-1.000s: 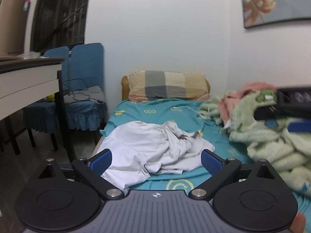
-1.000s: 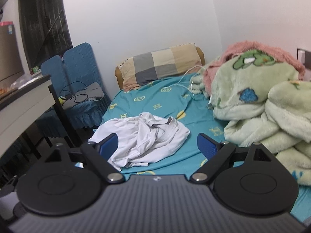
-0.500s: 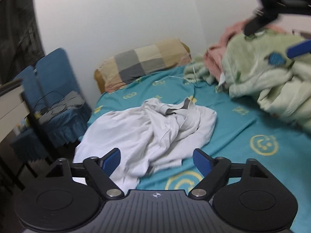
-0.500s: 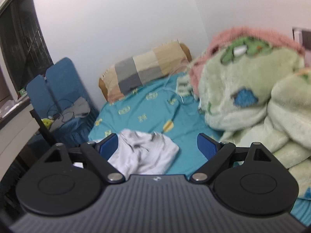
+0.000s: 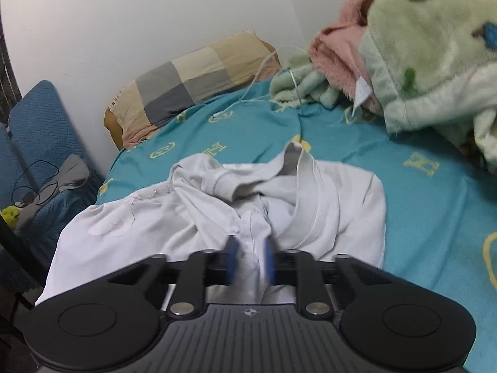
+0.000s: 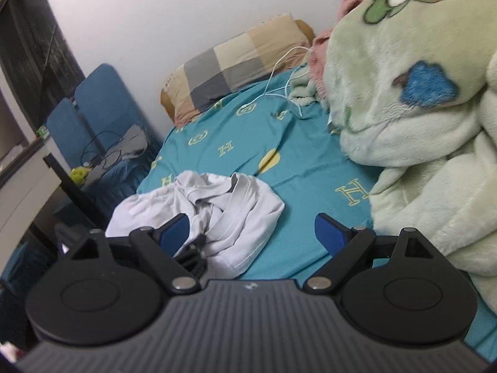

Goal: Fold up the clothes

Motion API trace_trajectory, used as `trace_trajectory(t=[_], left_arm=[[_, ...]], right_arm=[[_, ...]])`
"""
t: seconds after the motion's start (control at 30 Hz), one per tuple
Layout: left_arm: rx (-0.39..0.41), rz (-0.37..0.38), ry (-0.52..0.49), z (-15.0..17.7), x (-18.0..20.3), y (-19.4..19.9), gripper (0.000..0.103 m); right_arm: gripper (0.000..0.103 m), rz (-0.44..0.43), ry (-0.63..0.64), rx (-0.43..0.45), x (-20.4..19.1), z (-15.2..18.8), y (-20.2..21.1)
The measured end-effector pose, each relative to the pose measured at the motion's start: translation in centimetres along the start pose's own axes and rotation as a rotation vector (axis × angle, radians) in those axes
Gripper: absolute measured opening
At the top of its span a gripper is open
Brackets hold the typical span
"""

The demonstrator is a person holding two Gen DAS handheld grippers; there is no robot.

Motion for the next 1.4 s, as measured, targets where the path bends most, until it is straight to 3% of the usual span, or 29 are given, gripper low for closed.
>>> trace_trajectory(t=[0.13,0.33,0.5,0.6,0.7,0.77,0.9,1.17,1.2,1.23,1.4], left_arm=[[0.092,-0.003,0.088,-0.8,-1.9,3.5,0.007],[0.231,0.003,0.233,-2.0,-5.9,14.2,0.006],[0.268,0.009,0.382,-1.0,-10.4,21.9,0.006],[0.249,0.007,0.482,0.8,-13.3,24.8,0.006],[0.232,-0.024,0.542,3.1,-15.5,26.0,0.006],[0.211,-0.023,0.588,4.6,-16.8,26.3,0.006],[0.2,-0.012,0.635,6.1,-18.2,26.6,0.006],[0.17,0.0,0.695,7.6,-19.1,25.2,0.006],[0.165,0.003,0.706,7.8,-19.3,25.0,0.006],[0.163,0.004,0.713,8.0,-19.4,24.9,0.006],[0.156,0.016,0.749,8.7,-20.1,24.2,0.006]], right_arm=[[0.089,0.005,-0.001,0.003,0.1,0.1,-0.2],[0.089,0.022,0.029,0.038,-0.4,-0.1,1.1],[0.089,0.022,0.048,0.062,-1.0,-0.3,2.8],[0.089,0.012,0.059,0.045,-1.6,0.2,3.6],[0.089,-0.036,0.084,0.007,-2.8,1.2,4.0],[0.08,-0.076,0.108,-0.032,-3.8,2.1,4.0],[0.075,-0.119,0.174,-0.116,-5.8,3.4,2.5],[0.064,-0.088,0.218,-0.209,-8.1,5.2,-4.3],[0.055,-0.082,0.219,-0.208,-8.1,5.3,-5.1],[0.052,-0.075,0.215,-0.192,-8.1,5.2,-5.7],[0.053,-0.034,0.207,-0.107,-7.7,4.4,-8.0]])
Point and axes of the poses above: each gripper's, at about its wrist camera, not at the fingertips, and y roughly against the way its jaws point, x to its right, z to its underside, the point moved 1 cm from there along -y, roughly the way its jaws point, and after that the axes turned 7 degrees about -z, right-handed, at the moved point
